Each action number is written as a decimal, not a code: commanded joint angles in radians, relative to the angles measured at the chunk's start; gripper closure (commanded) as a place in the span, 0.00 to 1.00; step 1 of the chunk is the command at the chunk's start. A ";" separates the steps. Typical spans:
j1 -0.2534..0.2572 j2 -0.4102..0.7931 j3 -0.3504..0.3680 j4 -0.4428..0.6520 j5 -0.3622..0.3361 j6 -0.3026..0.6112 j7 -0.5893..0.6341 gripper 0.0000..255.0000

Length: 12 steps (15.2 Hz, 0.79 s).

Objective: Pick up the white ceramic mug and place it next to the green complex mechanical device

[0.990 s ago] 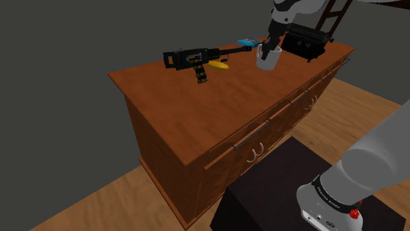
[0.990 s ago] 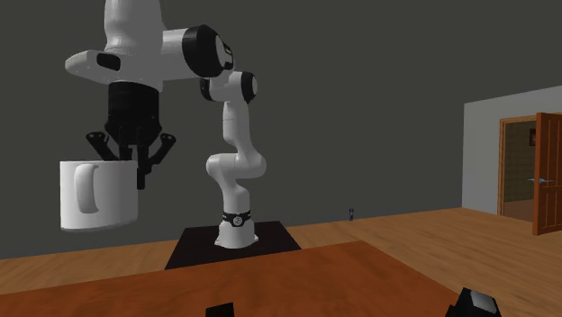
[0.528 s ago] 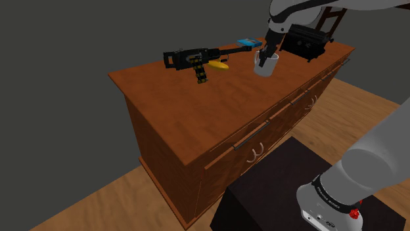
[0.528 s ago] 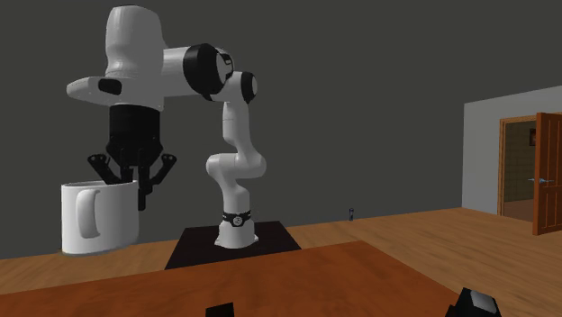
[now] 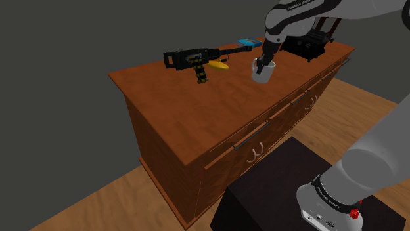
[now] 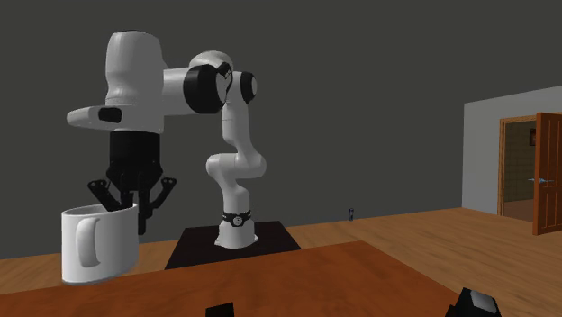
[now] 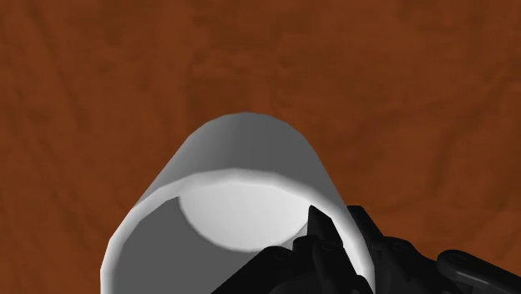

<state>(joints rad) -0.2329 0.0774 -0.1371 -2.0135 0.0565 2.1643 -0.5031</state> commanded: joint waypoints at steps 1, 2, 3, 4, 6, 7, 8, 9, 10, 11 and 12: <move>0.000 0.011 0.000 -0.014 0.003 0.026 -0.002 1.00; 0.000 0.016 0.000 -0.022 0.004 0.039 -0.003 1.00; 0.000 0.022 0.001 -0.029 0.006 0.051 -0.005 1.00; 0.000 0.028 0.001 -0.035 0.007 0.064 -0.006 1.00; -0.001 0.040 0.001 -0.048 0.011 0.089 -0.009 1.00; -0.001 0.046 0.002 -0.054 0.012 0.101 -0.011 1.00; -0.001 0.053 0.002 -0.060 0.014 0.114 -0.012 1.00; -0.001 0.060 0.002 -0.066 0.016 0.126 -0.014 1.00; -0.002 0.067 0.003 -0.072 0.018 0.138 -0.015 1.00; -0.002 0.074 0.003 -0.077 0.020 0.151 -0.017 1.00; -0.002 0.079 0.003 -0.081 0.021 0.160 -0.018 1.00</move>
<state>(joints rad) -0.2345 0.1501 -0.1341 -2.0907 0.0761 2.3132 -0.5196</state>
